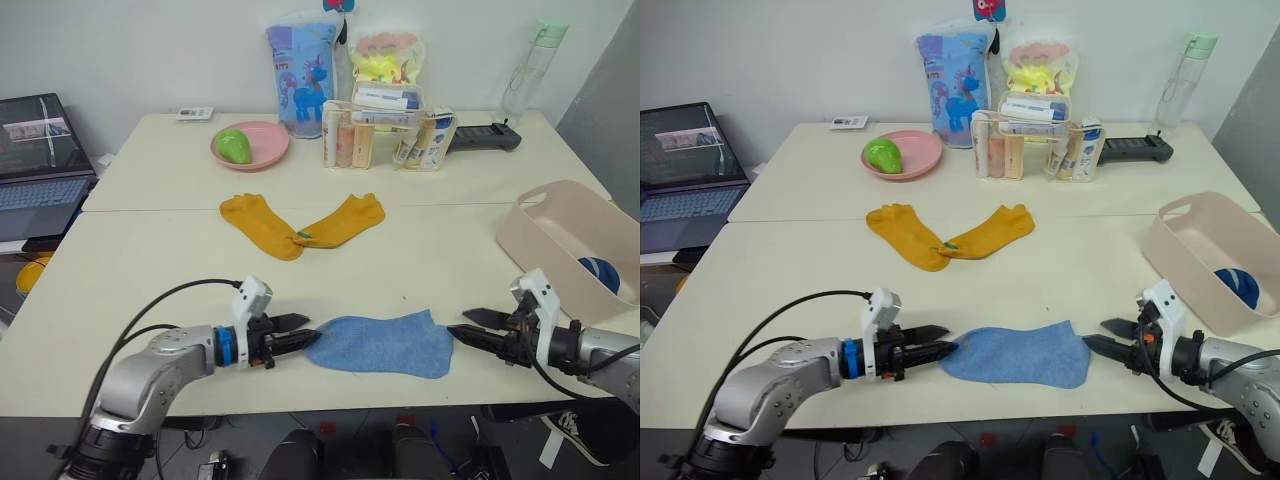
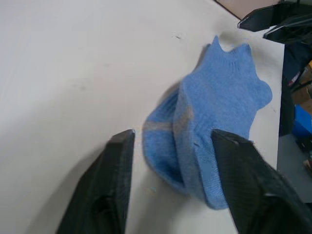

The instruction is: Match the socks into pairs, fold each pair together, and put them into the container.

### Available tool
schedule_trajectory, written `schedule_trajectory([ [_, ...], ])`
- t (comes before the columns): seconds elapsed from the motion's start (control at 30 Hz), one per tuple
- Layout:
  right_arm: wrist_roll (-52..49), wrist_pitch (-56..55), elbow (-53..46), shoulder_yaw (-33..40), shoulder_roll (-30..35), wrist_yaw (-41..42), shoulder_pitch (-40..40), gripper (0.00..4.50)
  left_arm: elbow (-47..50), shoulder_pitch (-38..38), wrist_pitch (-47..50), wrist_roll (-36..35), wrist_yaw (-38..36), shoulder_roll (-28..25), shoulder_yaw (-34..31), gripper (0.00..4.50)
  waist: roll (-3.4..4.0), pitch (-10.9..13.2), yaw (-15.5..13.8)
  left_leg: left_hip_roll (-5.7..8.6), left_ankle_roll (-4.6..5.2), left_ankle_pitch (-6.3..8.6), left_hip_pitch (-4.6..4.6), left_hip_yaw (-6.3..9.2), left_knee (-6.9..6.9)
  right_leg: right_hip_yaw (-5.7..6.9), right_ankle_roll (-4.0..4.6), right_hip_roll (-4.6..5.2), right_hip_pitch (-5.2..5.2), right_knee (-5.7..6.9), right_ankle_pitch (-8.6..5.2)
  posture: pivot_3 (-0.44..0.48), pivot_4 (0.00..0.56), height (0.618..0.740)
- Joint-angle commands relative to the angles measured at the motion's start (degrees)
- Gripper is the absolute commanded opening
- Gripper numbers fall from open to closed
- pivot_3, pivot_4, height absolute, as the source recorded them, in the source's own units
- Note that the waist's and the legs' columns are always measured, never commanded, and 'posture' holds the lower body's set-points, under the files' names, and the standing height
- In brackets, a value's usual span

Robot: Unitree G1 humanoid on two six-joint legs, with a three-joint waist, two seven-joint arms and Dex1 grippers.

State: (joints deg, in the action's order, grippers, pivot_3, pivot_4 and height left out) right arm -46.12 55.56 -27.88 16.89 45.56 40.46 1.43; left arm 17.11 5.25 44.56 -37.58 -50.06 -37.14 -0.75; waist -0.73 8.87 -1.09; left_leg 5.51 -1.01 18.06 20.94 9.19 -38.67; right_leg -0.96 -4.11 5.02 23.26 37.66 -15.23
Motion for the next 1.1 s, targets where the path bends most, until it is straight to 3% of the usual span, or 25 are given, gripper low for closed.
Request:
schedule_trajectory([
  [0.03, 1.8, -3.4, -6.1, -2.2, 0.9, -0.6, -2.6, 3.49, 2.3, 2.0, -6.1, 1.5, -2.3, -0.7, -1.2, 3.50, 0.02, 0.0, 0.0, 0.00, 0.00, 0.00, 0.00, 0.00, 0.00, 0.00, 0.00, 0.00, 0.00, 0.00, 0.00, 0.000, 0.150, 0.740],
  [0.17, 12.3, -12.1, -8.0, -11.2, 3.1, 0.7, -4.1, 3.49, 2.6, 4.8, -12.7, 5.7, -6.1, -1.7, 3.0, 3.50, 0.00, 0.0, -0.3, 0.01, 0.00, 0.00, 0.01, 0.04, -0.01, 0.07, 0.00, 0.01, -0.03, -0.03, 0.00, 0.000, 0.150, 0.740],
  [0.27, 18.1, -18.4, -7.2, -17.5, 2.1, 1.9, -7.2, 3.11, 1.4, 6.1, -23.8, 13.4, -11.1, -2.1, 9.5, 2.86, 0.00, 0.0, -0.2, 0.03, -0.01, 0.00, 0.01, -0.03, 0.00, 0.01, 0.00, 0.02, -0.02, -0.06, 0.00, 0.000, 0.150, 0.740],
  [0.43, 29.5, -29.0, -2.4, -28.0, 1.8, 4.6, -9.1, 1.48, -4.9, 9.6, -36.2, 22.4, -15.2, 0.7, 17.9, 1.27, 0.01, 0.0, -0.2, 0.00, -0.02, 0.00, 0.01, -0.01, 0.00, 0.07, 0.00, 0.01, -0.02, -0.07, 0.00, 0.000, 0.150, 0.740],
  [0.57, 34.0, -34.2, 2.0, -30.4, 0.2, 4.7, -8.3, 0.03, -10.4, 10.6, -39.8, 25.3, -14.4, 2.7, 19.3, 0.01, 0.00, 0.0, -0.2, 0.02, -0.02, 0.00, 0.01, -0.02, 0.00, 0.04, 0.00, 0.00, -0.01, -0.10, 0.00, 0.000, 0.150, 0.740],
  [0.7, 35.8, -37.4, 4.7, -29.9, -0.7, 5.0, -6.3, 0.03, -14.2, 9.7, -42.1, 27.7, -13.8, 3.3, 19.4, 0.01, 0.00, 0.0, -0.1, 0.01, -0.02, 0.00, 0.01, 0.01, 0.00, 0.05, 0.00, -0.02, 0.00, -0.06, 0.00, 0.000, 0.150, 0.740],
  [1.1, 37.2, -42.4, 8.3, -21.7, 5.4, 9.1, 4.6, 0.03, -18.2, 7.2, -43.1, 28.0, -14.2, 3.9, 18.7, 0.01, 0.03, 0.0, -0.2, 0.03, -0.02, 0.01, -0.10, 0.02, -0.03, 0.05, -0.01, -0.04, -0.11, -0.02, 0.00, 0.000, 0.150, 0.740],
])
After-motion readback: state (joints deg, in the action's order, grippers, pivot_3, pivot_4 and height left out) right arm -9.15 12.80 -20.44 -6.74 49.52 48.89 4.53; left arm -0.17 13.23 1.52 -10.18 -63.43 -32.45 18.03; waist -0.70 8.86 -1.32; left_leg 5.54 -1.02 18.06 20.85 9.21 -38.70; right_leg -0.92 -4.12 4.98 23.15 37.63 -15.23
